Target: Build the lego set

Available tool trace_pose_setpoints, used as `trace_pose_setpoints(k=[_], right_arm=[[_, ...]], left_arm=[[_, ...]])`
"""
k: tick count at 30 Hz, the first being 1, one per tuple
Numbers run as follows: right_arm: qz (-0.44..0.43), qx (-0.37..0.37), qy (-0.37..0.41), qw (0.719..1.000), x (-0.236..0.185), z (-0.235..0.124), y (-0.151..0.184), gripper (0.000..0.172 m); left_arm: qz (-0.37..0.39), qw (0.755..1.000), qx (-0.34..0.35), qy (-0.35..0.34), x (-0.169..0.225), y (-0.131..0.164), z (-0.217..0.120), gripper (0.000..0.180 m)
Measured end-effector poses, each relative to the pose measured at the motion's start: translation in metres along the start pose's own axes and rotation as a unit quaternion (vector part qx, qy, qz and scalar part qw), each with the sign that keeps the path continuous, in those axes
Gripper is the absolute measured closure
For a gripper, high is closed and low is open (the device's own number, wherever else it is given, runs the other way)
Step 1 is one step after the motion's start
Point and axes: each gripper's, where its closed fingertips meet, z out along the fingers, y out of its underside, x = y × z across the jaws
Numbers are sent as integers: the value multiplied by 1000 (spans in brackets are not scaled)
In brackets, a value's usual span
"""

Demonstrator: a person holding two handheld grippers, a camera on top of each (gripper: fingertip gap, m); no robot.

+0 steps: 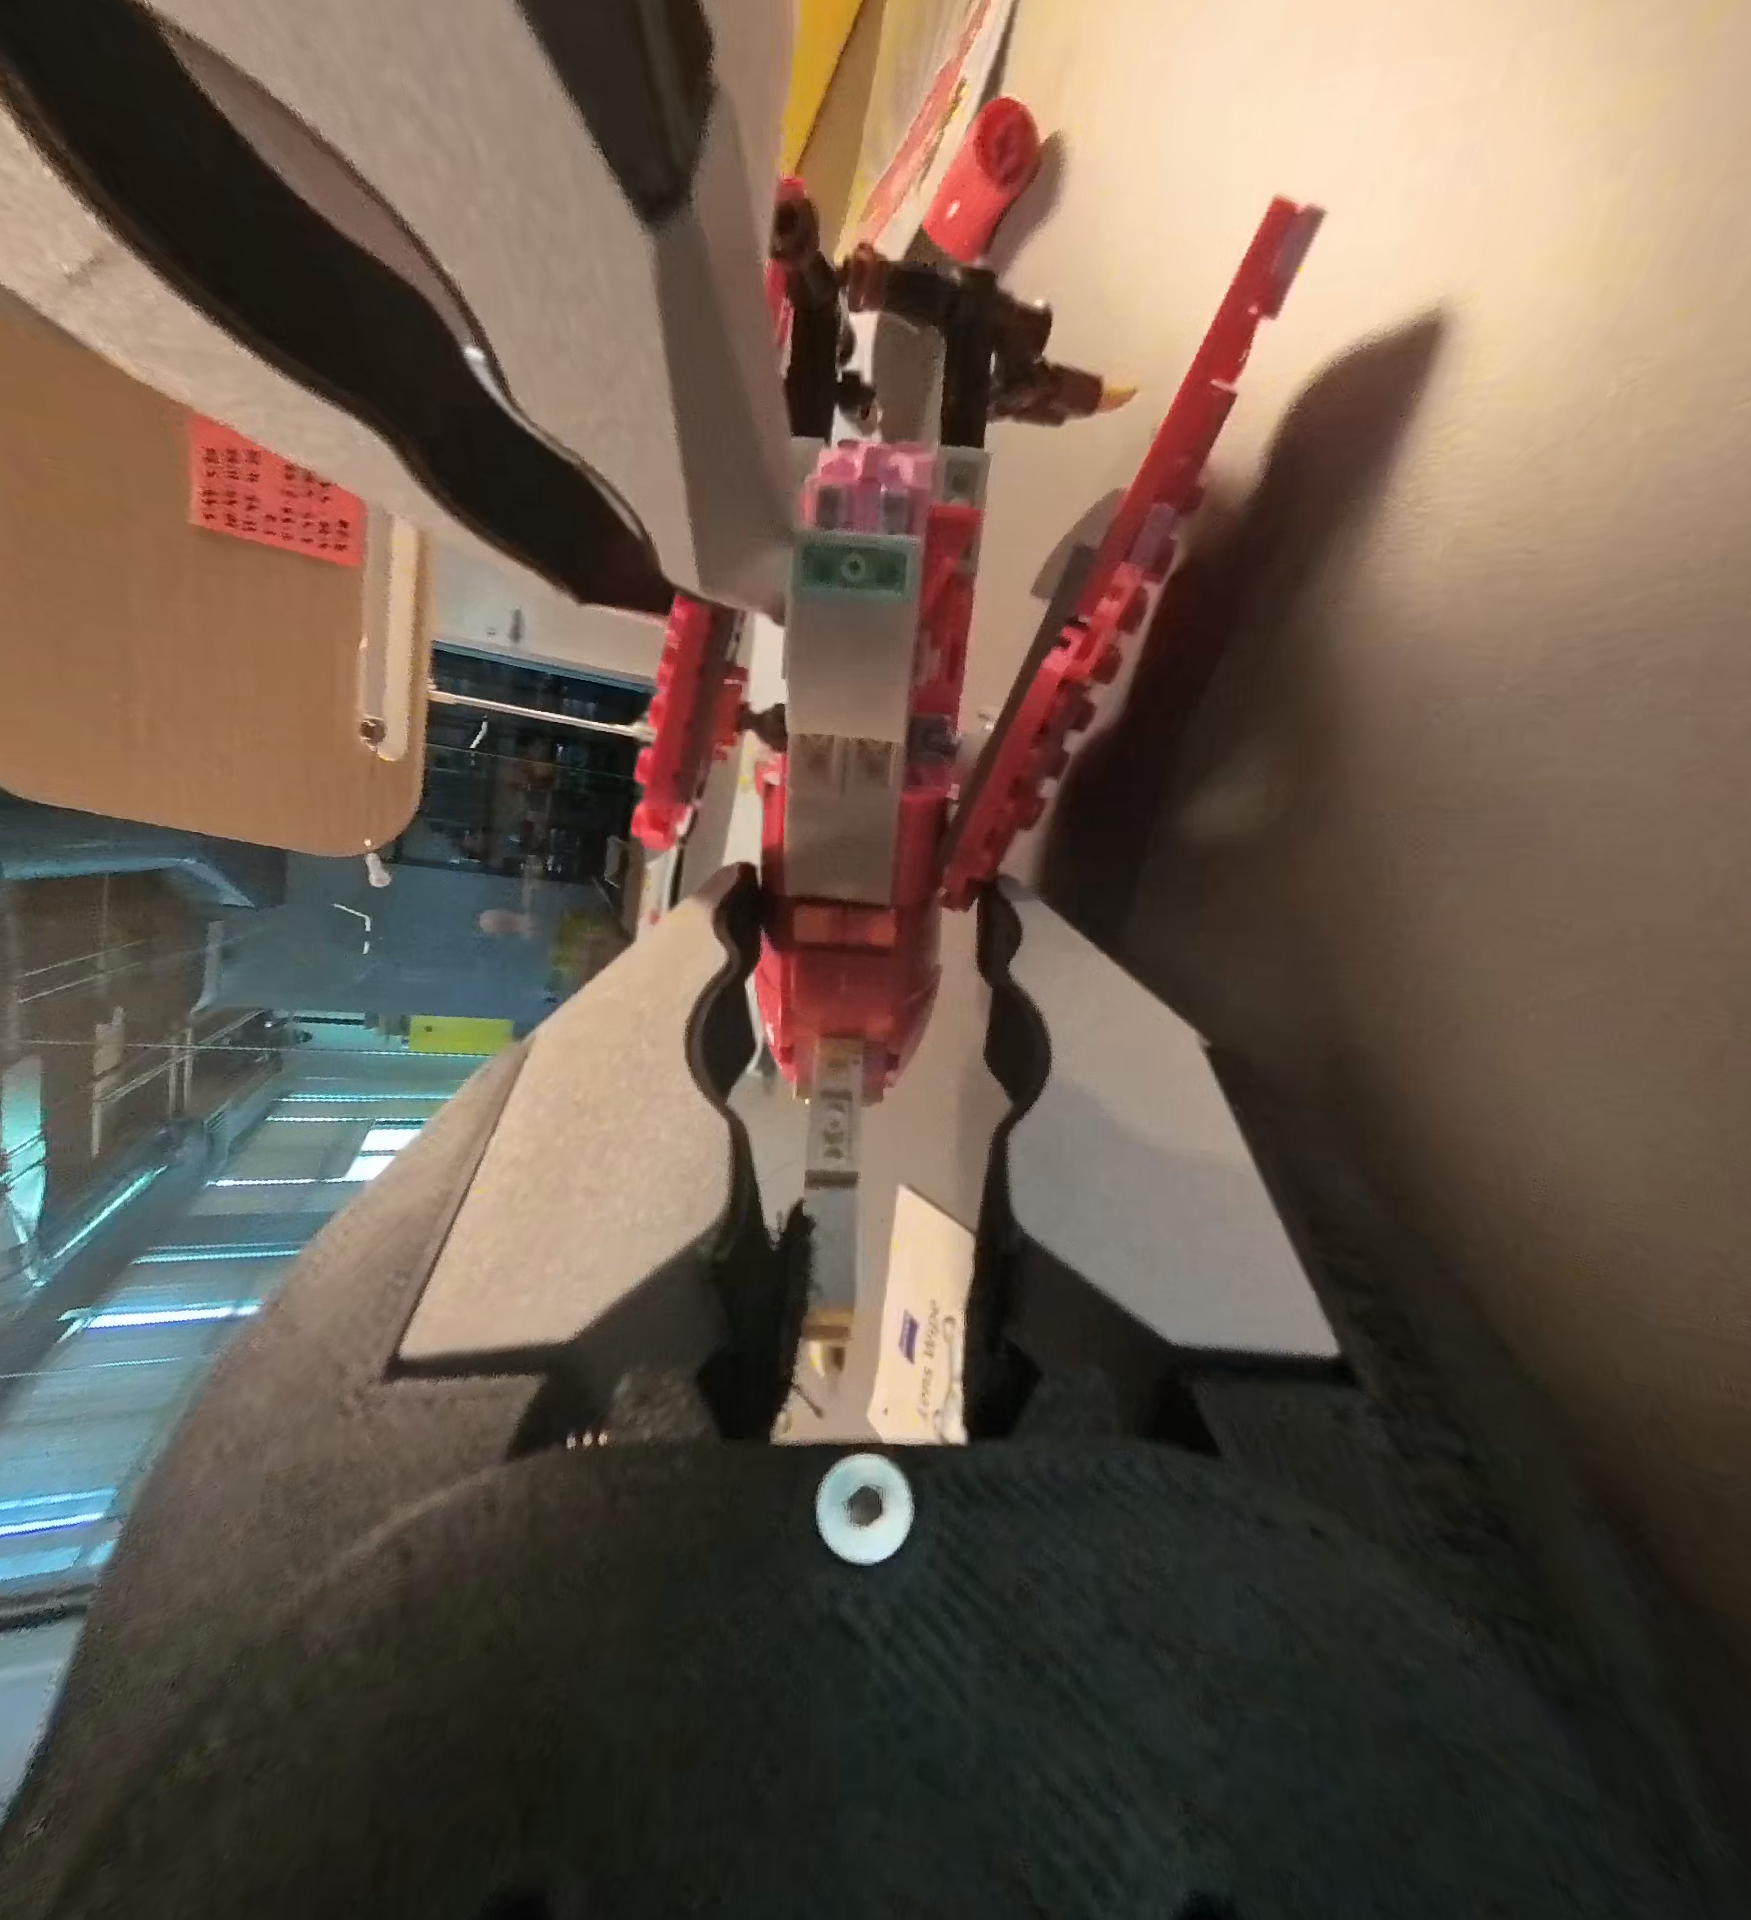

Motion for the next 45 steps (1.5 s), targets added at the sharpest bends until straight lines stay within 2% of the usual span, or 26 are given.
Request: trace_pose_setpoints(k=[5,12,17,18,19,21,25,28,32,35,38,42,45], right_arm=[[-5,16,-2,1000,6,-7,-3,158],[23,53,-63,996,10,-21,-15,136],[34,54,-93,994,6,-26,-17,133],[36,53,-103,993,4,-27,-17,127],[41,51,-116,991,1,-27,-17,115],[52,57,-119,990,2,-28,-17,113],[102,67,-94,988,19,-31,-10,114],[153,81,-72,982,28,-31,1,116],[203,123,-84,968,12,-32,-1,107],[177,136,-64,973,-14,-24,-17,90],[102,88,-1,991,-27,-4,-15,80],[47,57,55,996,-23,11,-11,89],[40,63,62,995,-14,13,-13,99]], left_arm=[[1,1000,-2,-26,-10,-2,-3,140],[15,999,13,-44,-15,-12,-7,140],[26,998,13,-49,-15,-14,-8,140],[29,998,12,-51,-16,-13,-8,141],[28,998,12,-52,-16,-13,-8,140],[31,998,11,-48,-15,-11,-8,140],[57,998,1,-26,-4,-5,-6,140],[45,999,-5,-21,-3,-2,-5,140],[12,1000,-20,-5,-2,5,-2,139],[-31,999,-31,15,0,8,-1,140],[-64,997,-32,29,0,10,-1,140],[-81,995,-20,51,6,8,-1,140],[-97,993,-17,62,7,9,-1,140]])
